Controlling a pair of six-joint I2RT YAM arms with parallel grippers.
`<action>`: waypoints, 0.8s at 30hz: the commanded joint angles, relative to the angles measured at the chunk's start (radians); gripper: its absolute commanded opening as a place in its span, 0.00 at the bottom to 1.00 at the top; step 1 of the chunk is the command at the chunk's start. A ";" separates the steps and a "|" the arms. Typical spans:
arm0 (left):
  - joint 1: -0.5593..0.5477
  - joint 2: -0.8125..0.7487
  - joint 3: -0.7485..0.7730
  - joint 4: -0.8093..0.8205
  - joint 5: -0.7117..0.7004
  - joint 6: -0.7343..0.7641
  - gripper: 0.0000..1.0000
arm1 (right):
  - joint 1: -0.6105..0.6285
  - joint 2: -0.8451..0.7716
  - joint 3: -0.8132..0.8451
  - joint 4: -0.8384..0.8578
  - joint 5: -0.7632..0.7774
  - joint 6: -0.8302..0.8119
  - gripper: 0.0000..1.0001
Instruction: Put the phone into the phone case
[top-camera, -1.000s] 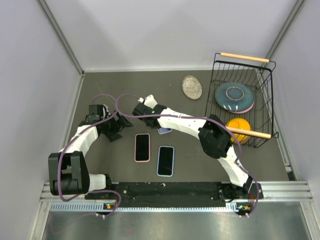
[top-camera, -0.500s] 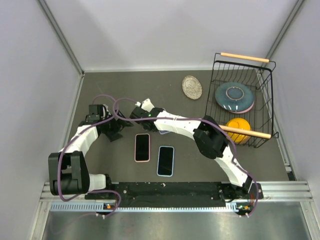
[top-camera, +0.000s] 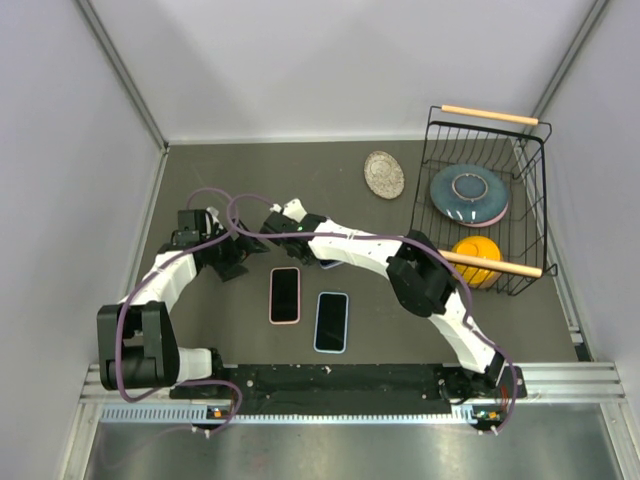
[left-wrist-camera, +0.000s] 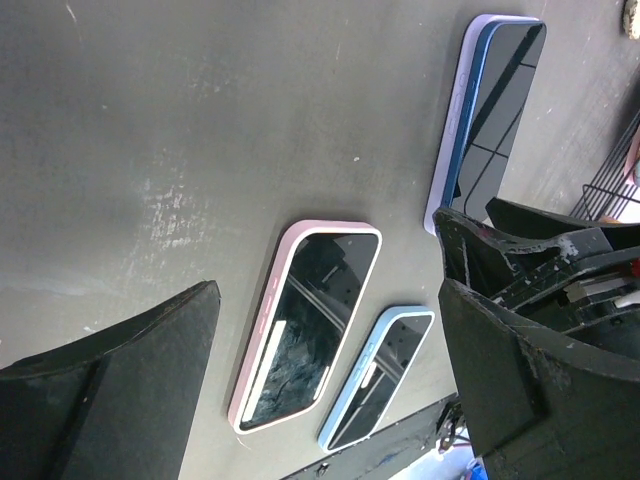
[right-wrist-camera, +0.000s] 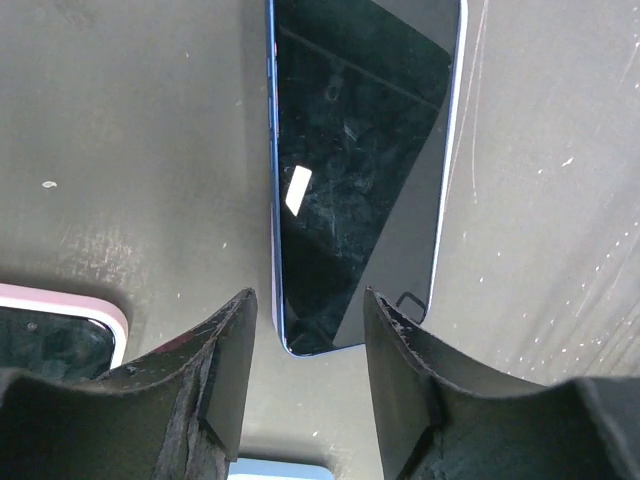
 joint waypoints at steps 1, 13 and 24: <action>0.005 0.022 0.012 0.049 0.045 0.020 0.96 | -0.023 -0.029 0.024 0.003 -0.044 -0.004 0.50; -0.049 0.114 0.049 0.186 0.131 -0.054 0.63 | -0.073 -0.155 -0.007 0.032 -0.236 -0.015 0.62; -0.215 0.286 0.155 0.310 0.097 -0.130 0.37 | -0.193 -0.183 -0.011 0.073 -0.250 -0.074 0.50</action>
